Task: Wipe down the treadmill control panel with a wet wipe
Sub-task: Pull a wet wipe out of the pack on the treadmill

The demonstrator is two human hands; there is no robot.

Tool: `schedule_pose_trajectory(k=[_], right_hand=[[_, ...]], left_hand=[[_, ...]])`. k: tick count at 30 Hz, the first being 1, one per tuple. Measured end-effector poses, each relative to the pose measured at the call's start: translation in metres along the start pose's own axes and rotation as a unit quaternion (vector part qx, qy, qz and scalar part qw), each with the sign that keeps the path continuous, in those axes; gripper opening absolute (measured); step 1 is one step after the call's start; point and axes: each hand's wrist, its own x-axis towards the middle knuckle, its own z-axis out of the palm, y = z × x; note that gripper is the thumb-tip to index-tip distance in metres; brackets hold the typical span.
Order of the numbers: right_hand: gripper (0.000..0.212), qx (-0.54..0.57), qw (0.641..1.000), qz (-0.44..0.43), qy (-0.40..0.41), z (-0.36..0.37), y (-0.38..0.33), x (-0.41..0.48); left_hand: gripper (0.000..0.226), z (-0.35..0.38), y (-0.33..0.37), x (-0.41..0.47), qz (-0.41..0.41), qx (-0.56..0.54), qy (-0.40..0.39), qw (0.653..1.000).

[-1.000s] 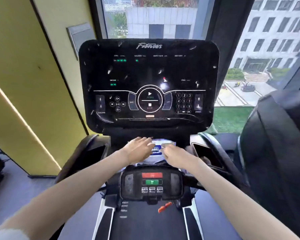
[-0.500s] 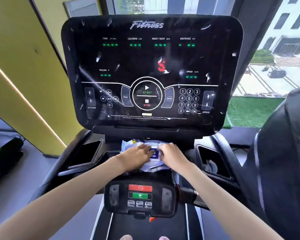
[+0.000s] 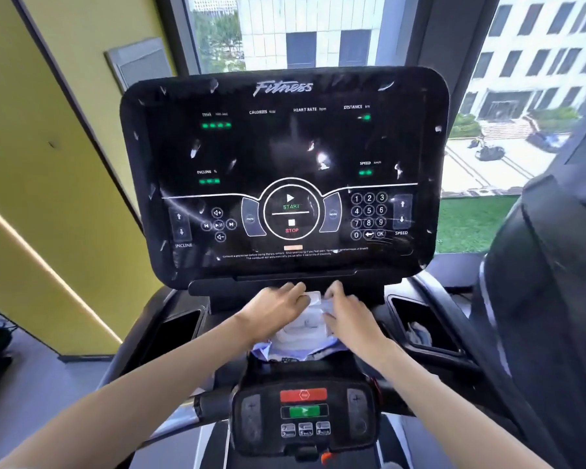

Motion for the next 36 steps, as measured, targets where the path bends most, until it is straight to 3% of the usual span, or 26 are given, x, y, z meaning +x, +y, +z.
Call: schedule_pose_trajectory(k=[4,6,8,10,13,16,21,27,36], right_hand=[[0.019,-0.025,0.995,-0.021,-0.091,0.004,0.003,0.000],[0.020,-0.033,0.991,-0.028,-0.124,0.008,0.003,0.002],[0.018,-0.038,0.993,-0.021,-0.112,0.009,0.000,0.005],[0.021,-0.042,0.994,-0.013,-0.100,0.009,-0.002,0.007],[0.017,-0.051,0.994,-0.013,-0.098,0.011,-0.001,0.009],[0.026,-0.057,0.994,-0.011,-0.091,0.011,-0.003,0.009],[0.023,-0.079,0.992,-0.031,-0.093,0.011,-0.014,0.011],[0.027,-0.049,0.988,-0.029,-0.142,0.026,-0.021,0.019],[0.020,-0.055,0.987,-0.026,-0.146,0.033,-0.023,0.024]], left_hand=[[0.035,0.019,0.008,0.003,-0.020,-0.080,-0.071,0.994],[0.051,0.023,0.015,0.006,-0.033,-0.126,-0.104,0.986],[0.061,0.025,0.019,0.010,-0.049,-0.178,-0.100,0.978],[0.057,0.029,0.020,0.011,-0.049,-0.201,-0.093,0.974],[0.057,0.033,0.017,0.008,-0.033,-0.206,-0.087,0.974],[0.051,0.033,0.010,0.002,-0.015,-0.196,-0.082,0.977],[0.046,0.025,0.009,-0.002,-0.040,-0.182,-0.049,0.981],[0.026,0.035,-0.008,-0.026,-0.035,-0.175,-0.076,0.981],[0.020,0.051,-0.004,-0.033,-0.064,-0.183,-0.091,0.977]])
